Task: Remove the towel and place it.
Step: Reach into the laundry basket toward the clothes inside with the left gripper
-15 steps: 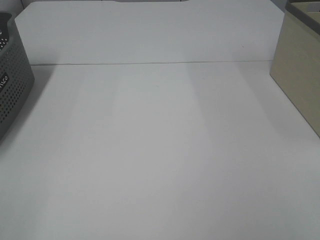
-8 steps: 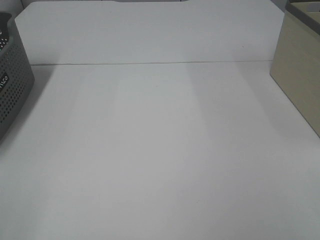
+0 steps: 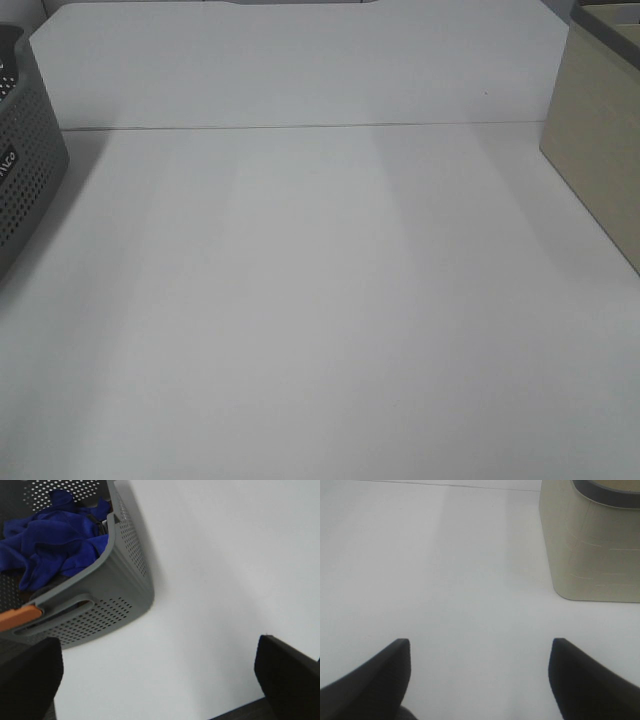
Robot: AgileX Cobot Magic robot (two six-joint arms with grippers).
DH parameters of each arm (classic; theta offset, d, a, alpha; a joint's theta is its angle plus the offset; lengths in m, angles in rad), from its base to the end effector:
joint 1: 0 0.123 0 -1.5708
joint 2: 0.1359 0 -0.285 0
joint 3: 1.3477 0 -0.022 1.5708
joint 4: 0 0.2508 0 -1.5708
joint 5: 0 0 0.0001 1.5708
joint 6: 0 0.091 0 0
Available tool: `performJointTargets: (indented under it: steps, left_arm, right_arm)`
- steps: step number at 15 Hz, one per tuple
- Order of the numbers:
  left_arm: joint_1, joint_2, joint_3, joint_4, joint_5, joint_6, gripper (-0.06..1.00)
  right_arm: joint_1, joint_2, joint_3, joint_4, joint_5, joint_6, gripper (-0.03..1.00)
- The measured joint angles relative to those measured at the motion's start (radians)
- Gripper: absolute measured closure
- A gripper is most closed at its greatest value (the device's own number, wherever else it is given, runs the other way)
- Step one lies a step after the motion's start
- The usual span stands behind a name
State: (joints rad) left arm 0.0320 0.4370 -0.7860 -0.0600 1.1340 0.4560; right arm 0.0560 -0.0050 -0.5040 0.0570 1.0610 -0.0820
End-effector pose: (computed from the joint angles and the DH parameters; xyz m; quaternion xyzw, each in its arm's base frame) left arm 0.0483 -0.0034 0.3450 0.1906 0.8856 0.0730 0.4173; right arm -0.0064 0.0042 0.2785 -0.0599 0.8485 0.0216 0.5254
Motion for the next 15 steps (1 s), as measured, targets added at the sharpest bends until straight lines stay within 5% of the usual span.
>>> performJointTargets:
  steps: [7, 10, 15]
  left_arm:
    - [0.0, 0.598, -0.495, 0.047, 0.072, 0.277, -0.04]
    - [0.022, 0.773, -0.644, 0.18, 0.064, 0.412, -0.04]
    - [0.236, 0.975, -0.662, 0.198, -0.19, 0.608, -0.04]
  right_arm:
    - [0.0, 0.0, 0.0, 0.0, 0.0, 0.0, 0.22]
    - [0.0, 0.0, 0.0, 0.0, 0.0, 0.0, 0.22]
    - [0.0, 0.0, 0.0, 0.0, 0.001, 0.0, 0.22]
